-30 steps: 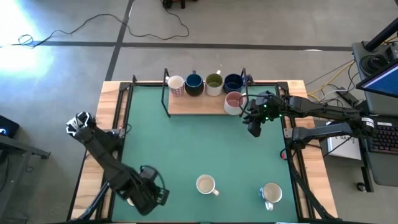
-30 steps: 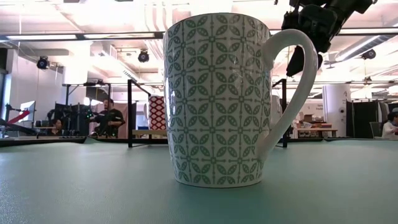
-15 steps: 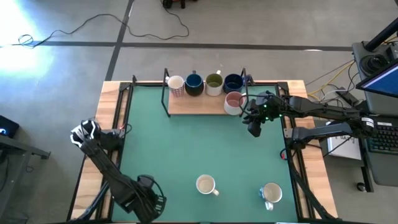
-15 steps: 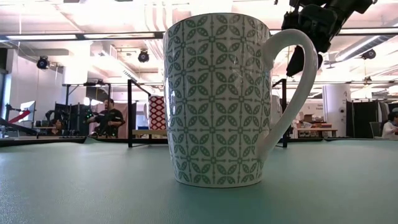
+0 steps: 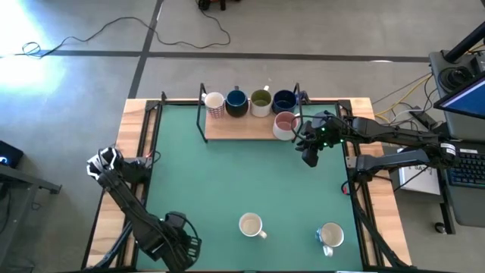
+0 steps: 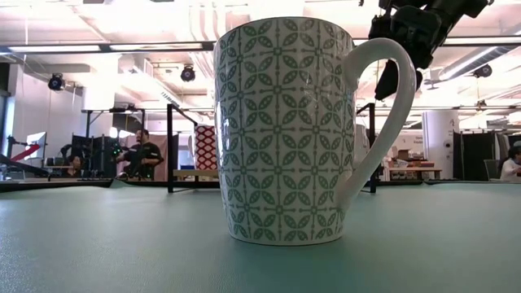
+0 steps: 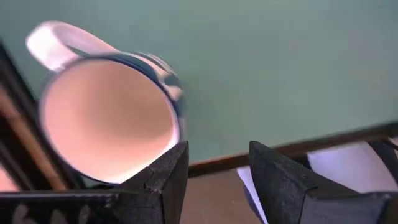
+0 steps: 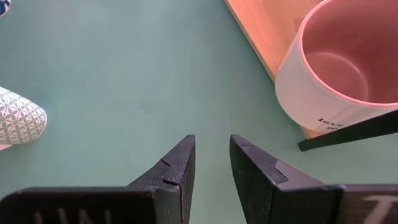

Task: Place coffee mugs
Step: Put the blue pattern mug on the shelf

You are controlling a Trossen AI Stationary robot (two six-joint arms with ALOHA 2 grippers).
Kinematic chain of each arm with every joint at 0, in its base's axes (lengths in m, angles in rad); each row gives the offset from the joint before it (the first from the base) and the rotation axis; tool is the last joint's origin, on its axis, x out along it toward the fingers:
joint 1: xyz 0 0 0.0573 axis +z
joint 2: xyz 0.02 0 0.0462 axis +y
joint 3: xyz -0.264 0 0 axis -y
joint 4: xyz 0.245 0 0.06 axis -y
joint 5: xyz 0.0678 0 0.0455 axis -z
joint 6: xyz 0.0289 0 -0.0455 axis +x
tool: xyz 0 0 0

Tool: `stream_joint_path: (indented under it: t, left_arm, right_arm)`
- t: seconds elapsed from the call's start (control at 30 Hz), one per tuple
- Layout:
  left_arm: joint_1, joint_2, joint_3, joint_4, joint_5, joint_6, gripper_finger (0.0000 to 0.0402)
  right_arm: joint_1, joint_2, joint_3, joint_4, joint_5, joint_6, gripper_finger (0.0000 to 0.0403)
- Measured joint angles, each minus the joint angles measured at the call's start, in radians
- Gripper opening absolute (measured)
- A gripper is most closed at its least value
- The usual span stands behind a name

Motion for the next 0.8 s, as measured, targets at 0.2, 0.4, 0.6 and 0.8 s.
stream_joint_path:
  t: [0.2,0.4,0.6,0.8]
  left_arm:
    - [0.0,0.002,-0.008,-0.047,0.007,-0.004,0.015]
    - [0.0,0.002,-0.049,0.006,0.008,-0.001,0.015]
    - [0.0,0.002,-0.108,0.049,0.023,0.025,0.0145]
    - [0.003,0.002,-0.15,0.049,0.042,0.068,0.009]
  right_arm:
    - [0.0,0.0,0.0,0.0,0.0,0.0,0.0089]
    - [0.0,0.0,0.0,0.0,0.0,0.0,0.0089]
    - [0.0,0.0,0.0,0.0,0.001,0.0,0.0089]
    - [0.0,0.0,0.0,0.0,0.0,0.0,0.0089]
